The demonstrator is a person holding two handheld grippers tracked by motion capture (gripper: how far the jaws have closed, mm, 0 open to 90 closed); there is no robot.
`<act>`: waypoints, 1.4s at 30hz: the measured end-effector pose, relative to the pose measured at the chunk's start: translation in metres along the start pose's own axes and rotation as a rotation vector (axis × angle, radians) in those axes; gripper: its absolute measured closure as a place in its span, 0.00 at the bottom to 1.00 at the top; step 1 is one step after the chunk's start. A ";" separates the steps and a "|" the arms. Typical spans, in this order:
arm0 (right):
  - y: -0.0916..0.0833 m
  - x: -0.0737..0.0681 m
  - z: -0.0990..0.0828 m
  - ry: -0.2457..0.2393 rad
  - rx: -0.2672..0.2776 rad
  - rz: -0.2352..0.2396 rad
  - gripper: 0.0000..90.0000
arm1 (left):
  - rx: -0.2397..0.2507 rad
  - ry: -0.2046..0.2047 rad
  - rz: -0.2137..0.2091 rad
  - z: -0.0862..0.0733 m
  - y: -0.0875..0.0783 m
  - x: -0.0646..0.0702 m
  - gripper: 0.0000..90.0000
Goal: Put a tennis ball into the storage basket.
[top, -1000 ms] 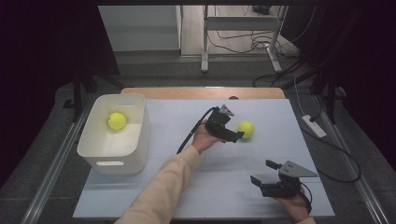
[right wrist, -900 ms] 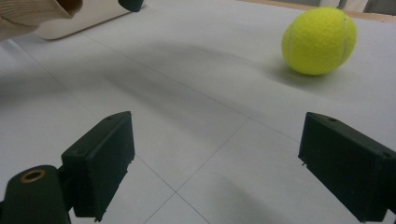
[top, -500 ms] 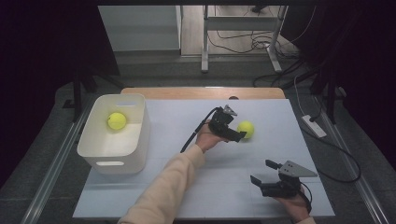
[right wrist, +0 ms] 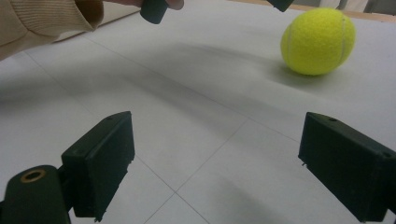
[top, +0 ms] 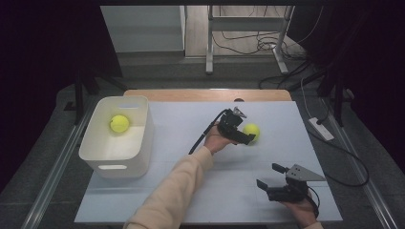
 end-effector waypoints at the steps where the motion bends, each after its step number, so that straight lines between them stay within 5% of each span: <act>1: 0.000 0.000 0.000 0.001 0.000 0.000 0.11 | -0.003 0.001 0.002 0.000 0.001 0.000 0.08; 33: -0.003 0.002 -0.001 0.008 0.008 0.000 0.11 | -0.049 -0.029 0.008 -0.002 0.047 -0.009 0.08; 42: -0.003 0.003 -0.001 0.013 0.009 -0.001 0.11 | -0.048 -0.029 -0.027 -0.002 0.054 -0.007 0.18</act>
Point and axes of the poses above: each handheld gripper's, and its own axes: y roughly forward along the jaws, z roughly out of its top, x roughly to its right, the point moved 5 cm from there along y, roughly forward along the jaws, and after that the axes turned 1 degree about y, right-handed, at the moved point
